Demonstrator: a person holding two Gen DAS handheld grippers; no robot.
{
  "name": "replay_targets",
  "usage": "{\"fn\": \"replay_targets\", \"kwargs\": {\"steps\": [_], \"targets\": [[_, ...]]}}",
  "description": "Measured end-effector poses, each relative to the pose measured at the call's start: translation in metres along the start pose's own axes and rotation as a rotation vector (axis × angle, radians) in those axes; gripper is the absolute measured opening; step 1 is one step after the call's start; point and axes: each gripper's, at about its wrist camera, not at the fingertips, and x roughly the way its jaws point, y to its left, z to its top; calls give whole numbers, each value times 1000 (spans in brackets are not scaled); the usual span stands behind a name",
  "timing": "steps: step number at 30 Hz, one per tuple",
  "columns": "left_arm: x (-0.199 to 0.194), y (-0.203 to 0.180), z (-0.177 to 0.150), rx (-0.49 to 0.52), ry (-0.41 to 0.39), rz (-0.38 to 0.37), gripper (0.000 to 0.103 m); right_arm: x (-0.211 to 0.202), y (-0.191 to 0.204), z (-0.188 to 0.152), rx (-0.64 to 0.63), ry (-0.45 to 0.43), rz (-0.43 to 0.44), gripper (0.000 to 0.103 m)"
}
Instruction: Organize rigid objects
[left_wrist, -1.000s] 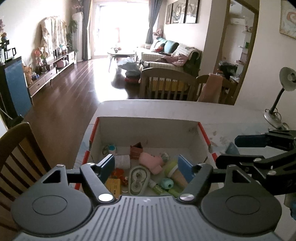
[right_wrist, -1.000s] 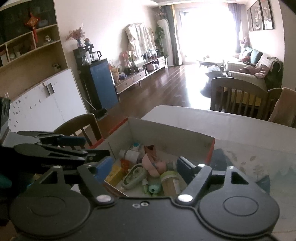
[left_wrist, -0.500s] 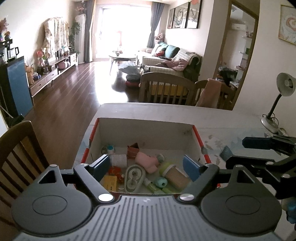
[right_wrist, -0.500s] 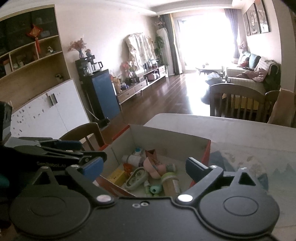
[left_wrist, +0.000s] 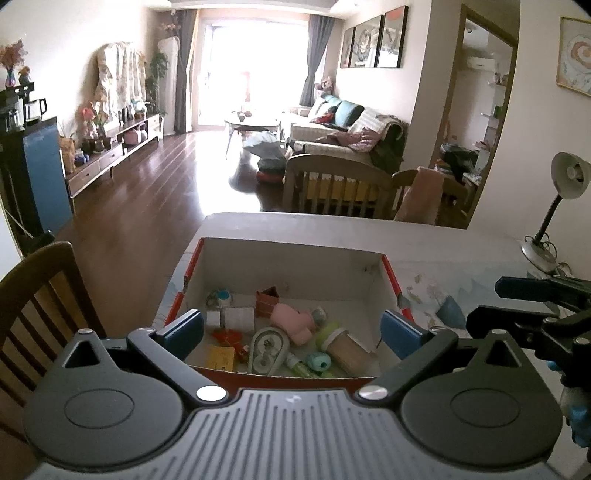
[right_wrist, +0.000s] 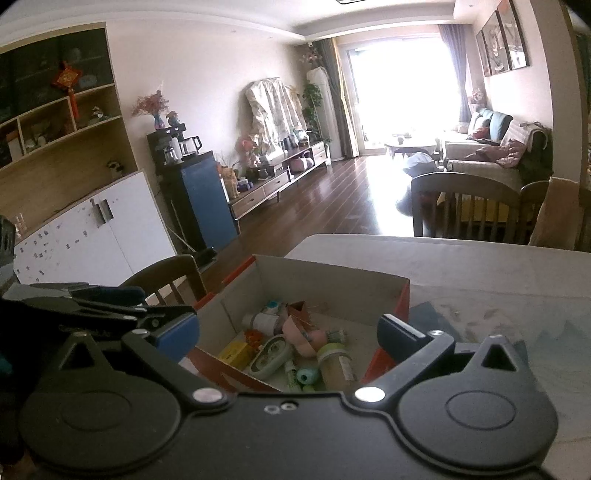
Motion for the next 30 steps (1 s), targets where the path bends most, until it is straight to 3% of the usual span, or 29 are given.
{"fn": "replay_targets", "kwargs": {"steps": [8, 30], "targets": [[-7, -2, -2, 7, -27, -3, 103, -4, 1, 0, 3, 5, 5, 103], [-5, -4, -5, -2, -7, 4, 103, -10, -1, -10, 19, 11, 5, 103]]}}
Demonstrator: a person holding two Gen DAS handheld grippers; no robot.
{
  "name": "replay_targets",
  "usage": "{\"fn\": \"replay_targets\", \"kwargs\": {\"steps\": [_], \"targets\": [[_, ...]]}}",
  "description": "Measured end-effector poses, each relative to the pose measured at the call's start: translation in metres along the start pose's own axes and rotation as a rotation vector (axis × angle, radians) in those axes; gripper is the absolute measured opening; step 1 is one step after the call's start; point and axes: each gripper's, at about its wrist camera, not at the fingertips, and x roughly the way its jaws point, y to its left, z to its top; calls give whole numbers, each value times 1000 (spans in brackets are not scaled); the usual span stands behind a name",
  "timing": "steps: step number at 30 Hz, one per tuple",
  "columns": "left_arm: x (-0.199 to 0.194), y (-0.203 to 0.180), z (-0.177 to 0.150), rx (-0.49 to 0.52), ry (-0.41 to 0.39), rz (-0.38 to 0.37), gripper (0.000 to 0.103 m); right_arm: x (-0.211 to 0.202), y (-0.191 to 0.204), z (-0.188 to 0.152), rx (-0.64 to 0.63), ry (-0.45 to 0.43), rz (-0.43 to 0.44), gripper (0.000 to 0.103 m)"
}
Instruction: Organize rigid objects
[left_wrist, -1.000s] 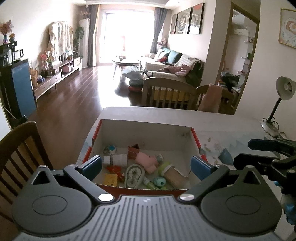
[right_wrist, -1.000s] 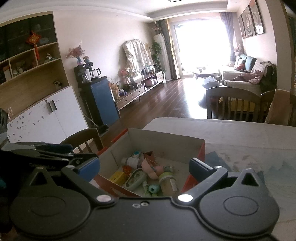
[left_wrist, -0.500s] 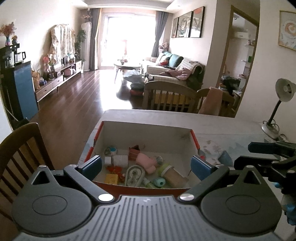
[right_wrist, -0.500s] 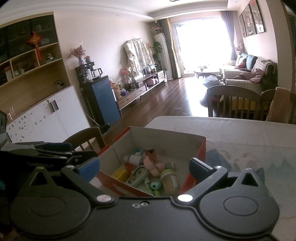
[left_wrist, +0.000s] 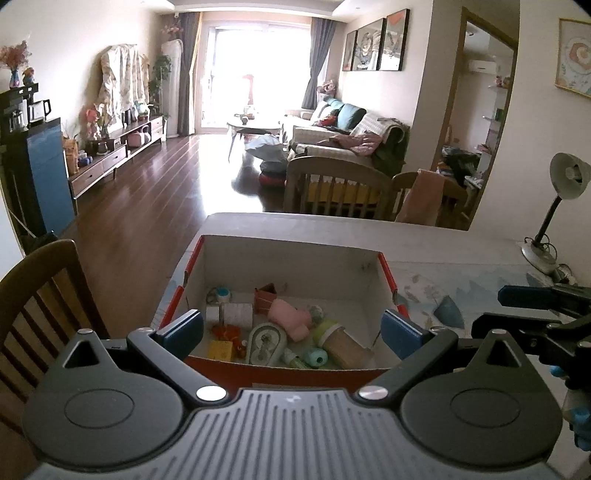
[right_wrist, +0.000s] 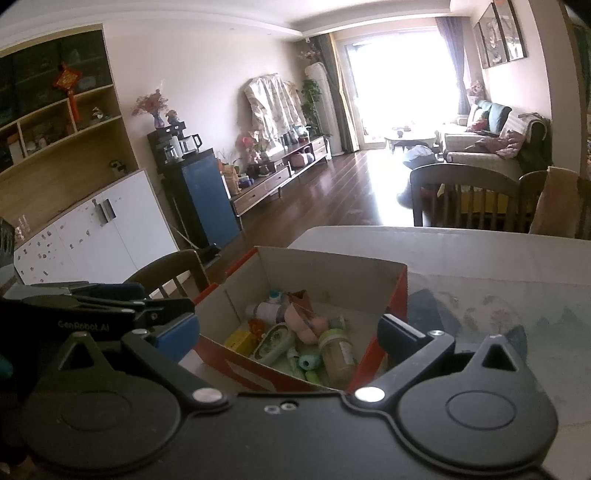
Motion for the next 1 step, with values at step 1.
{"fn": "replay_targets", "kwargs": {"steps": [1], "targets": [[0, -1, 0, 0, 0, -4, 103, -1, -1, 0, 2, -1, -1, 103]]}}
